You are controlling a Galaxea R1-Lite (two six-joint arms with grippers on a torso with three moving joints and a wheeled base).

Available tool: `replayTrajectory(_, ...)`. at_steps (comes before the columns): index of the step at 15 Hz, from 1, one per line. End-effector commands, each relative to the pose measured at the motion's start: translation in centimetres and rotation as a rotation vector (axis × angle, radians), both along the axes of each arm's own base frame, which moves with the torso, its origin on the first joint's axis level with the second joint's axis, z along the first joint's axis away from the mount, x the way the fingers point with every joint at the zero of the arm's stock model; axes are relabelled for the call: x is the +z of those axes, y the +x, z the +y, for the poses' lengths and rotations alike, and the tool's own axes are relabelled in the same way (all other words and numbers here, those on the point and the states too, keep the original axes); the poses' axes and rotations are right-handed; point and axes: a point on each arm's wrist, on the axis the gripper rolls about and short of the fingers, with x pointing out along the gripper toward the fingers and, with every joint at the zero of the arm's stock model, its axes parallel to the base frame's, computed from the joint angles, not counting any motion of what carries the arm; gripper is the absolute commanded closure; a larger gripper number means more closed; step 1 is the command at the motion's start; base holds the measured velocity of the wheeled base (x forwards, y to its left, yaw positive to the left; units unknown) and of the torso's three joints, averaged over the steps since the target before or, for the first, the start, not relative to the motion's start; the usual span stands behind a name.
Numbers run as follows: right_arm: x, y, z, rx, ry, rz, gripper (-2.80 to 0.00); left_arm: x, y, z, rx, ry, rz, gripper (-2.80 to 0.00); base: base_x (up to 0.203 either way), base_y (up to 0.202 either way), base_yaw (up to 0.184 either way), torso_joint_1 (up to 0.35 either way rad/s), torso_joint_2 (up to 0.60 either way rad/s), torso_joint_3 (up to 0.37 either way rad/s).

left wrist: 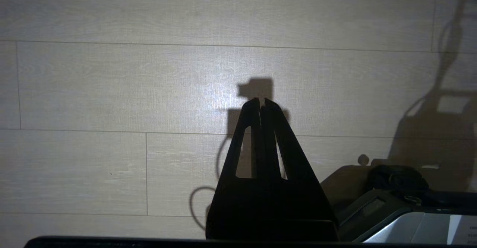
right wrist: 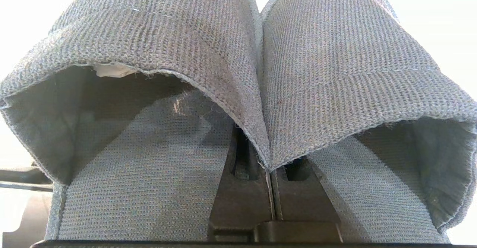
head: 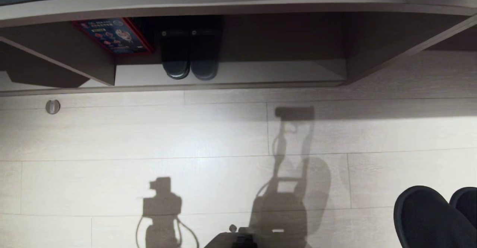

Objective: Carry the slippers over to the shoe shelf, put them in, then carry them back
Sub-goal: Place the slippers on the floor

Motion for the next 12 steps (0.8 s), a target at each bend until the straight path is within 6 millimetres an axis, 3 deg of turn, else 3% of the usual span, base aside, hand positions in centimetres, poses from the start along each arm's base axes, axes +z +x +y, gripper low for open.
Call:
replayTrajectory(1,0.0,0.03,0.0,0.002,-0.001,0.004,0.0,0.01,0.01,0.0,0.001,-0.001,0.0,0.0,0.0,0.0,0.0,0.007,0.0,0.207)
replayTrajectory(12,-0.01,0.02,0.0,0.0,0.005,0.003,0.0,0.01,0.01,0.0,0.001,-0.001,0.0,0.0,0.0,0.0,0.0,0.002,0.0,0.2)
